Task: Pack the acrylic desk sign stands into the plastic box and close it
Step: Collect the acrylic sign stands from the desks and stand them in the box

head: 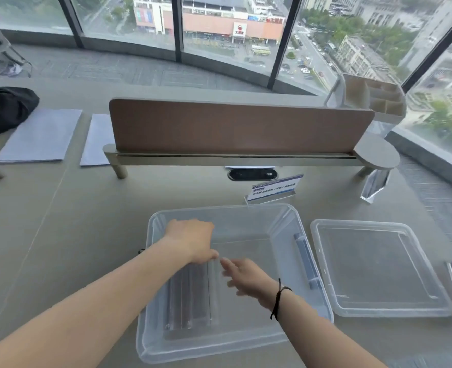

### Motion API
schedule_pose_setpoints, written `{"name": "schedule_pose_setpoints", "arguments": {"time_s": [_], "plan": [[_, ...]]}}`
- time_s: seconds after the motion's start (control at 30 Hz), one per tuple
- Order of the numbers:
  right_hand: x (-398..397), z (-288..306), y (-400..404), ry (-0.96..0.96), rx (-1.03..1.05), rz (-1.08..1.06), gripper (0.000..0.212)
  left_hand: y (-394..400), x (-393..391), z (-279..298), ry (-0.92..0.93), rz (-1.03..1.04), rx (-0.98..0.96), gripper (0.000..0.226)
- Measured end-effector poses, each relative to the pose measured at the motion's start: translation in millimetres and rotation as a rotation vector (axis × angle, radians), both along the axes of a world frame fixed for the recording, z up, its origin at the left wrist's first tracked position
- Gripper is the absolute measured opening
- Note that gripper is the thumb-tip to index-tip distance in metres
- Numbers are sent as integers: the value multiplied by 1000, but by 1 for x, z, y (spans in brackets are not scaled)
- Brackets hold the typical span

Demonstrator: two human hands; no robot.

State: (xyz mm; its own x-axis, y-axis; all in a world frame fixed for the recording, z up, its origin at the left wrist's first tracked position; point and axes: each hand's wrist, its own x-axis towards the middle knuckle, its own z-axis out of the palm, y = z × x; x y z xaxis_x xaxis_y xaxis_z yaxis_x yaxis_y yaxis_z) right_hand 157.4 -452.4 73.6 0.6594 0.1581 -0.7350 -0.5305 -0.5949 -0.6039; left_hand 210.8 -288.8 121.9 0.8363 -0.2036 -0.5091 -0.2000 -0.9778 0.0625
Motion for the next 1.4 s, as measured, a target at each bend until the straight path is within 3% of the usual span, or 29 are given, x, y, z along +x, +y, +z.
{"name": "schedule_pose_setpoints", "arguments": {"time_s": [0.17,0.37,0.53,0.67,0.73,0.83,0.97,1.13,1.4], "plan": [[30,48,-48,-51,114,-140,43,-39,34,17,-122,80,-294,50],[96,64,-125,-319,-38,-130,28,-85,69,12,-264,203,-529,21],[173,43,-194,-558,-374,35,33,-126,113,-6,-315,253,-464,24],[226,2,-224,-743,-572,324,46,-159,147,-34,-284,170,-283,34],[248,-22,-231,-857,-591,433,54,-173,162,-50,-288,116,-193,33],[271,-55,-229,-871,-587,586,60,-185,180,-76,-222,126,-102,30],[289,-82,-223,-899,-543,772,51,-191,192,-103,-132,144,-62,24],[302,-103,-222,-1090,-518,694,21,-193,202,-113,-124,203,-124,5],[298,-123,-226,-1250,-447,546,15,-194,205,-116,-86,217,-160,13]]}}
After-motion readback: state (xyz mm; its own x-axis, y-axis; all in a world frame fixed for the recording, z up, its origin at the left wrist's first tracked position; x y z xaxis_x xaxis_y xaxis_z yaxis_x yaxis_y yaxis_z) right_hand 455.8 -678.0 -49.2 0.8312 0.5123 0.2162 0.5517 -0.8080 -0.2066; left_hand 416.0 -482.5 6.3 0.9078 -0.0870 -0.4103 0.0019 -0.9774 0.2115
